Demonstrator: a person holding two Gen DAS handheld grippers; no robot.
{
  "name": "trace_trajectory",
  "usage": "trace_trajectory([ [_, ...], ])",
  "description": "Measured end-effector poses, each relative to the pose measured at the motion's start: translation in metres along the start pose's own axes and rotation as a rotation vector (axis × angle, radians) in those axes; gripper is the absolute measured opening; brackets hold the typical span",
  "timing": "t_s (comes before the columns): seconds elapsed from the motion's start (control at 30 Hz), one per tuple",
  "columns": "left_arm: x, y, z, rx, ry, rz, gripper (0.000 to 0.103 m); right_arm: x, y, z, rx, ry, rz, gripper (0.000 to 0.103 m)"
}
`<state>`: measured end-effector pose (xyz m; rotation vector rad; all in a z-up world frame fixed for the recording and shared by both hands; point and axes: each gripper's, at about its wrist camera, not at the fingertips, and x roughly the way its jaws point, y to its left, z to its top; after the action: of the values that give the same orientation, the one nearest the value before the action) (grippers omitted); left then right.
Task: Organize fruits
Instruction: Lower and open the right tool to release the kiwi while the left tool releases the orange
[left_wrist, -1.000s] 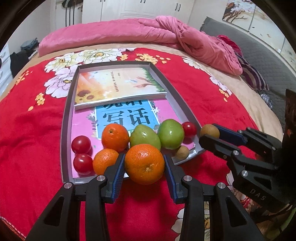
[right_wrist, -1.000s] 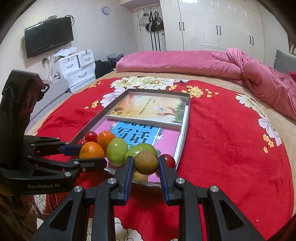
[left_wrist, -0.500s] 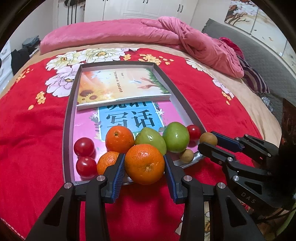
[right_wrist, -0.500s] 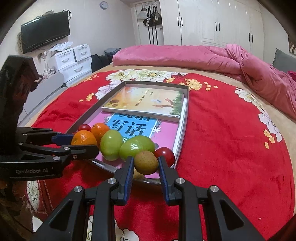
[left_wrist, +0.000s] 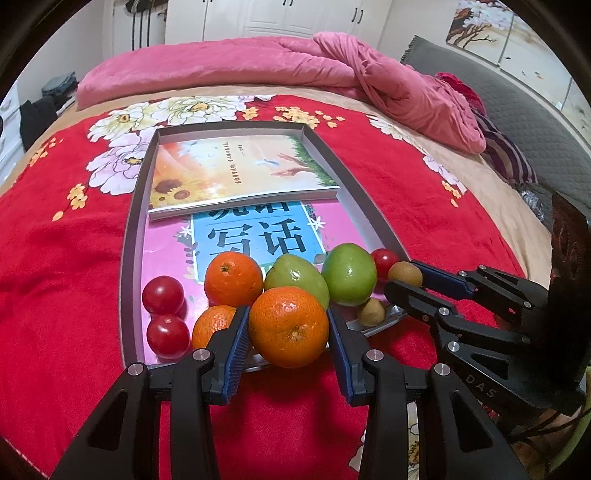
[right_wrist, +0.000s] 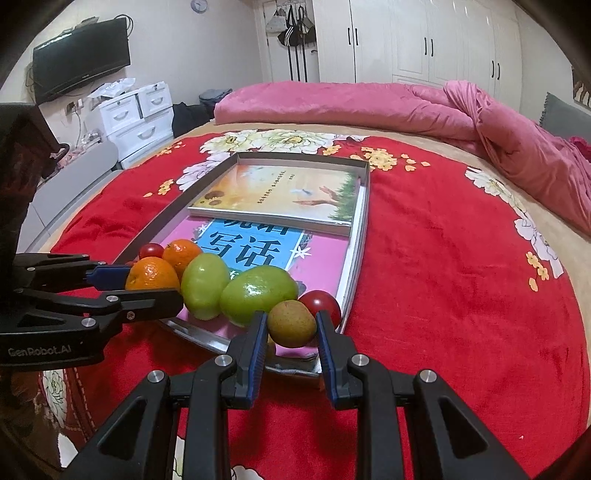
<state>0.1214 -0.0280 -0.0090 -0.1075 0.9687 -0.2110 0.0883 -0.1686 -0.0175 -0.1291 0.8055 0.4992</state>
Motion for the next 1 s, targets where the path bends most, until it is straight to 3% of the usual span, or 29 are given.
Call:
trace_trajectory([
  [1.0,0.007,-0.001,0.002,0.0,0.012,-0.018,0.043,0.01,-0.004,-0.001,0.027,0.033,0.023,0.027],
])
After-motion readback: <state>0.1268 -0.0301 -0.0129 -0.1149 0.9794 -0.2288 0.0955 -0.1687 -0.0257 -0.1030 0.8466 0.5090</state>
